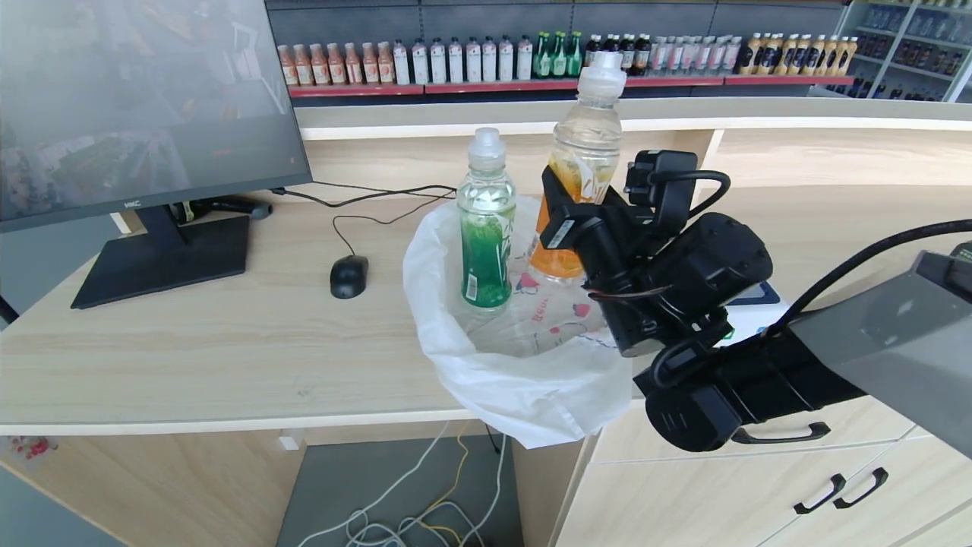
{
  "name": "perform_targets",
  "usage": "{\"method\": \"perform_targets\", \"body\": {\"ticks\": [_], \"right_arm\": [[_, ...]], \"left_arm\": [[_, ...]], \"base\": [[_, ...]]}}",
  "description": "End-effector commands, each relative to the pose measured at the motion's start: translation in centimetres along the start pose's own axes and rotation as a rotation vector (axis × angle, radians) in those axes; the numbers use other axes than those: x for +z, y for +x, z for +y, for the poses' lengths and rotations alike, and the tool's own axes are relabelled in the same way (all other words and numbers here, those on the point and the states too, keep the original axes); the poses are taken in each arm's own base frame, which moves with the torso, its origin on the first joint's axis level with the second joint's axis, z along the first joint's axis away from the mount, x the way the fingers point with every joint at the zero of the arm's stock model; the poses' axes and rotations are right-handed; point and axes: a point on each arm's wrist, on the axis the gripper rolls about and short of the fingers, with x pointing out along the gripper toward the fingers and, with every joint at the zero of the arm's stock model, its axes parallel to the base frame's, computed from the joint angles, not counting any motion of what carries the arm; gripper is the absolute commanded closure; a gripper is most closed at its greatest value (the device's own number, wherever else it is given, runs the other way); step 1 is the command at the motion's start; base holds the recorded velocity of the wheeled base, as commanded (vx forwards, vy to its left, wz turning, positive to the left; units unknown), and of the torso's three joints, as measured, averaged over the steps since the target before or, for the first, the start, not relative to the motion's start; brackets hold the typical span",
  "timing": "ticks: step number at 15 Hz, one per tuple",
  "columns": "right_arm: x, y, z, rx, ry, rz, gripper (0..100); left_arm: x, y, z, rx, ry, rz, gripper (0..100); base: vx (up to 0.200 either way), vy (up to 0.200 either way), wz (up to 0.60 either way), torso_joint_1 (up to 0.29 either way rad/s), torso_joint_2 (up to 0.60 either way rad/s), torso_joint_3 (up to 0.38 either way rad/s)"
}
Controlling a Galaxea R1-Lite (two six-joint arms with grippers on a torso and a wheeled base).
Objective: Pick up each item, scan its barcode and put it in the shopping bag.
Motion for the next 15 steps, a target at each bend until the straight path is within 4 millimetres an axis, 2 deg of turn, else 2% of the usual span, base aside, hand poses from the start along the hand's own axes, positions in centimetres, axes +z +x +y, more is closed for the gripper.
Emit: {"method": "perform_targets", "body": {"ticks": [1, 5, 10, 15], "right_arm": [[-1.9, 0.2, -0.4, -0.009, -0.023, 0.025, 100], [-3.6, 0.1, -0.5, -0.012, -0.037, 0.057, 100], [-4.4, 1.3, -2.7, -0.061, -0.074, 0.039, 100], [-5.8, 1.2, -2.7, -0.060, -0.080, 0.059, 100]], "left_arm": [[0.0, 0.0, 0.0, 0.000, 0.000, 0.000, 0], [0.0, 0.0, 0.0, 0.000, 0.000, 0.000, 0], [0.0, 0.0, 0.0, 0.000, 0.000, 0.000, 0], [0.0, 0.0, 0.0, 0.000, 0.000, 0.001, 0]], "base": [[0.000, 0.000, 0.00, 0.000, 0.00, 0.000], [0.000, 0.000, 0.00, 0.000, 0.00, 0.000], [0.000, 0.000, 0.00, 0.000, 0.00, 0.000], [0.000, 0.000, 0.00, 0.000, 0.00, 0.000]]}}
